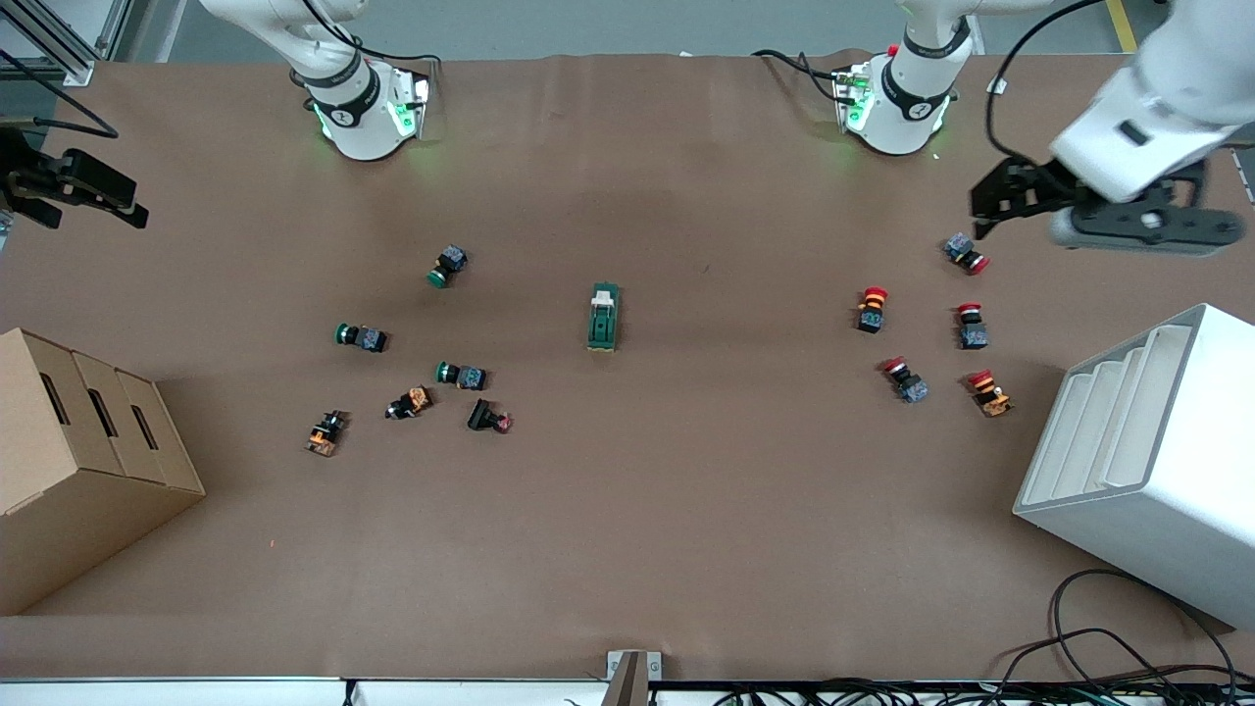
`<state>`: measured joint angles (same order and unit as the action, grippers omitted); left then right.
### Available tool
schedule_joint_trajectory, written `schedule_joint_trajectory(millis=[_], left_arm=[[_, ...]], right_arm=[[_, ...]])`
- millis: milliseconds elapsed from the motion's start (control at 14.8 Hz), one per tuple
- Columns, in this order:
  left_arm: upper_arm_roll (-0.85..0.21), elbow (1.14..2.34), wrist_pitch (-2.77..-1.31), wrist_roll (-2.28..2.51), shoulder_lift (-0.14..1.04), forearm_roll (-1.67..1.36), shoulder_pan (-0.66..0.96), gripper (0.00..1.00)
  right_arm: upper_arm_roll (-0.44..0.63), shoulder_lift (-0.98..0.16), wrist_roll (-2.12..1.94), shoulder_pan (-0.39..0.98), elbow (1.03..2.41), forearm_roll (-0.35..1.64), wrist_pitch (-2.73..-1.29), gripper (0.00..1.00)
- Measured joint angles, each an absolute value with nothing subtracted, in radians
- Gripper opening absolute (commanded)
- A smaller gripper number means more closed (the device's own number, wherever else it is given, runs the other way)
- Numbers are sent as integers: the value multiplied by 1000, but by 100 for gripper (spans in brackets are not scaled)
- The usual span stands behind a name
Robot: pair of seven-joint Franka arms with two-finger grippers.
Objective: Close load switch with both arms
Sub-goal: 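Move the left gripper over the teal load switch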
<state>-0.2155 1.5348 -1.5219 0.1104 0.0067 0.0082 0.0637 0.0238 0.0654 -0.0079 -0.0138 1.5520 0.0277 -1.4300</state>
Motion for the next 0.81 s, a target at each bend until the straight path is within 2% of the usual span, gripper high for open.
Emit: schedule_joint_trajectory(millis=[203, 406, 812], left_arm=[[-270, 1538, -1537, 271, 73, 28, 146, 100], [-291, 1540, -1594, 530, 168, 111, 301, 100], [-296, 1547, -1801, 1064, 353, 176, 560, 100]], right_arm=[[24, 65, -9, -14, 1552, 28, -1432, 100], [24, 65, -9, -14, 1552, 28, -1432, 100], [26, 66, -9, -14, 1547, 27, -1432, 100]])
